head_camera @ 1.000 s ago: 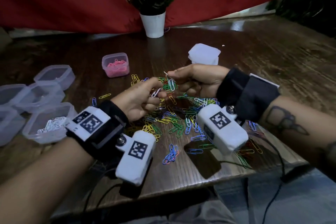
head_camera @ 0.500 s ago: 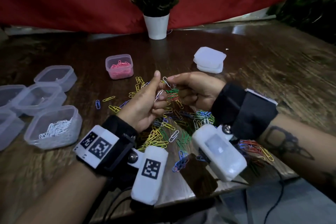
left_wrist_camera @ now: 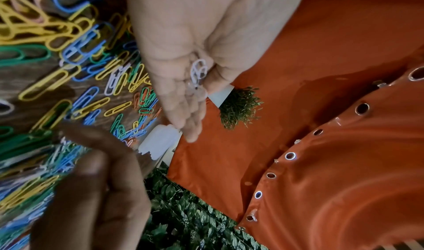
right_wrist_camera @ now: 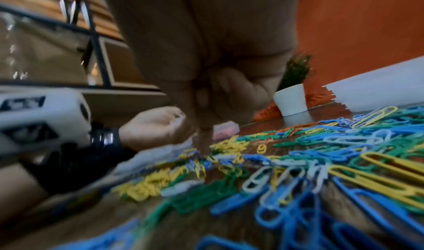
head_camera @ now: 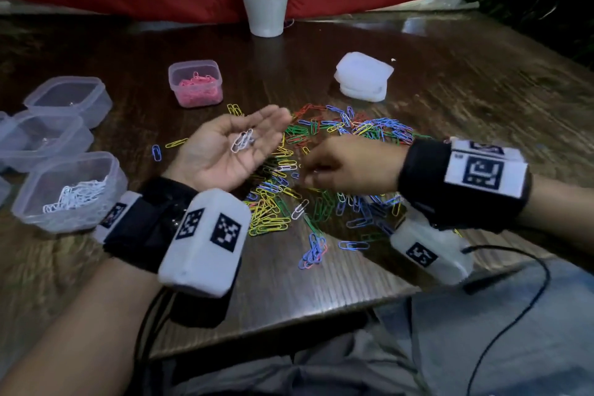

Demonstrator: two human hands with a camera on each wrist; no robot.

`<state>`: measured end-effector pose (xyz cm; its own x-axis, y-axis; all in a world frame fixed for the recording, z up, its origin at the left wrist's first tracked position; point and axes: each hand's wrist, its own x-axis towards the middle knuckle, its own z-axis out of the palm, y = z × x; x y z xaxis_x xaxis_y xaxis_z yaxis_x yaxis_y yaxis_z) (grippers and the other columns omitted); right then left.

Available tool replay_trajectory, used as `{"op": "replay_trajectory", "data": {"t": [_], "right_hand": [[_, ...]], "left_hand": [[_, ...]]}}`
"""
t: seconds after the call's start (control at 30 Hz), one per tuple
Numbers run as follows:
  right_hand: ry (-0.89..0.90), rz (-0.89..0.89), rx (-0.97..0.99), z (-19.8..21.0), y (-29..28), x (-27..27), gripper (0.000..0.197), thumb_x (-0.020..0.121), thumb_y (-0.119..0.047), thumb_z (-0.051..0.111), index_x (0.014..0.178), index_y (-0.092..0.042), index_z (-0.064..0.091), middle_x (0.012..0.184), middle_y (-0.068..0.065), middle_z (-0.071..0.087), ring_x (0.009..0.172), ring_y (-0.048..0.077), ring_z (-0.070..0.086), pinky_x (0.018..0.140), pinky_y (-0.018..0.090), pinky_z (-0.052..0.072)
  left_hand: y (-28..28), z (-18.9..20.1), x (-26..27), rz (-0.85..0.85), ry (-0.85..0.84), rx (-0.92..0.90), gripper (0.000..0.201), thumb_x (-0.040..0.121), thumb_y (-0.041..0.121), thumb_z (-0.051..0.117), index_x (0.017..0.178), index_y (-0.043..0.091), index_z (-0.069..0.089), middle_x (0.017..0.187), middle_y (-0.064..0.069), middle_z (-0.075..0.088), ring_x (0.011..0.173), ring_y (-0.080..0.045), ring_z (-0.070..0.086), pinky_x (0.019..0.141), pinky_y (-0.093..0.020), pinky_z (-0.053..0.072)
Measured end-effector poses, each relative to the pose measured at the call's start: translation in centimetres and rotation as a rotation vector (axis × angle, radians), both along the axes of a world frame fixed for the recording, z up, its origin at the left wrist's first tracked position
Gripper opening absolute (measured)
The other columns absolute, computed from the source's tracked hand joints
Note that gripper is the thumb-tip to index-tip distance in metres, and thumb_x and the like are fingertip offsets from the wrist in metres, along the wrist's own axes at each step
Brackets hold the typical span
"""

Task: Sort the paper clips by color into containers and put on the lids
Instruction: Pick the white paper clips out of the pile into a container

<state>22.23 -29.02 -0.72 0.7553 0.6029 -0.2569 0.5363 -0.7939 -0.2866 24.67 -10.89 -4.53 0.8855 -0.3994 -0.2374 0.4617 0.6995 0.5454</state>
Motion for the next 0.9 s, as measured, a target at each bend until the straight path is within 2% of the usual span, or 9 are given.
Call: {"op": "replay_trajectory", "data": {"t": [0.07,0.13,0.23,0.3,0.43,0.57,0.67,0.77,0.9], "right_hand": [[-0.063,0.042,-0.049,-0.4,0.5,0.1,0.018,0.082,-0.031,0.066,0.097,-0.021,0.068,0.061,-0.011,0.043,0.060,0.007,0.041,0.060,0.027,0.029],[-0.066,0.079,-0.081,-0.8,0.9,0.3,0.019,0.077,-0.032,0.072,0.093,-0.022,0.068,0.059,-0.013,0.043,0.060,0.008,0.042,0.059,0.027,0.029],[-0.033,0.099,-0.108,-1.6,1.2,0.8,0.012,0.079,-0.027,0.070,0.087,-0.018,0.067,0.060,-0.013,0.044,0.068,0.014,0.045,0.053,0.021,0.031],[0.011,0.080,-0.109,-2.0,1.0,1.0,0.010,0.083,-0.026,0.066,0.085,-0.017,0.065,0.063,-0.007,0.048,0.069,0.015,0.046,0.052,0.017,0.030],[0.023,0.055,-0.104,-2.1,0.6,0.7,0.014,0.086,-0.029,0.062,0.093,-0.016,0.063,0.070,-0.007,0.050,0.071,0.013,0.047,0.061,0.025,0.034],[-0.043,0.074,-0.009,-1.6,0.7,0.6,0.015,0.080,-0.024,0.069,0.089,-0.019,0.058,0.062,-0.013,0.041,0.057,0.001,0.039,0.053,0.013,0.027],[-0.063,0.120,-0.050,-1.6,1.2,0.4,0.015,0.081,-0.024,0.068,0.094,-0.018,0.065,0.059,-0.012,0.043,0.062,0.011,0.043,0.058,0.025,0.030],[-0.086,0.142,-0.122,-1.7,1.7,0.3,0.011,0.083,-0.026,0.066,0.091,-0.019,0.066,0.064,-0.009,0.046,0.070,0.013,0.044,0.062,0.024,0.033],[0.060,0.032,0.009,-1.4,1.3,0.8,0.009,0.084,-0.020,0.065,0.077,-0.017,0.059,0.058,-0.010,0.045,0.051,0.004,0.044,0.047,0.014,0.030]], "left_hand": [[0.0,0.0,-0.1,-0.006,-0.016,0.007,0.032,0.056,0.002,0.059,0.084,-0.011,0.070,0.096,-0.022,0.070,0.081,-0.029,0.071,0.067,-0.037,0.057],[-0.2,0.0,-0.3,0.016,-0.012,0.045,0.031,0.079,0.011,0.048,0.086,-0.011,0.070,0.099,-0.023,0.069,0.084,-0.029,0.071,0.072,-0.037,0.056],[-0.2,-0.3,-0.3,0.031,0.001,0.059,0.055,0.097,0.024,0.026,0.091,-0.010,0.068,0.103,-0.023,0.067,0.085,-0.030,0.070,0.075,-0.040,0.054],[-0.3,-0.3,-0.5,0.033,-0.007,0.061,0.054,0.099,0.028,0.023,0.102,-0.008,0.063,0.105,-0.023,0.066,0.087,-0.031,0.069,0.078,-0.043,0.053],[-0.5,-0.2,-0.8,0.063,0.007,0.064,0.054,0.100,0.033,0.018,0.111,-0.005,0.055,0.108,-0.021,0.063,0.104,-0.025,0.062,0.085,-0.041,0.050],[-0.5,-0.3,-0.8,0.066,0.014,0.057,0.057,0.100,0.036,0.017,0.112,-0.005,0.055,0.106,-0.022,0.065,0.104,-0.024,0.062,0.080,-0.043,0.051],[-0.6,-0.4,-0.8,0.063,0.005,0.075,0.057,0.099,0.036,0.017,0.113,-0.004,0.055,0.107,-0.021,0.065,0.105,-0.023,0.061,0.081,-0.042,0.052],[-0.7,-0.3,-0.9,0.055,-0.005,0.083,0.058,0.099,0.037,0.016,0.114,-0.004,0.054,0.108,-0.020,0.065,0.105,-0.023,0.062,0.081,-0.039,0.053],[-0.6,-0.5,-0.9,0.065,0.000,0.071,0.057,0.099,0.038,0.017,0.112,-0.002,0.056,0.107,-0.019,0.066,0.101,-0.024,0.066,0.076,-0.041,0.054]]}}
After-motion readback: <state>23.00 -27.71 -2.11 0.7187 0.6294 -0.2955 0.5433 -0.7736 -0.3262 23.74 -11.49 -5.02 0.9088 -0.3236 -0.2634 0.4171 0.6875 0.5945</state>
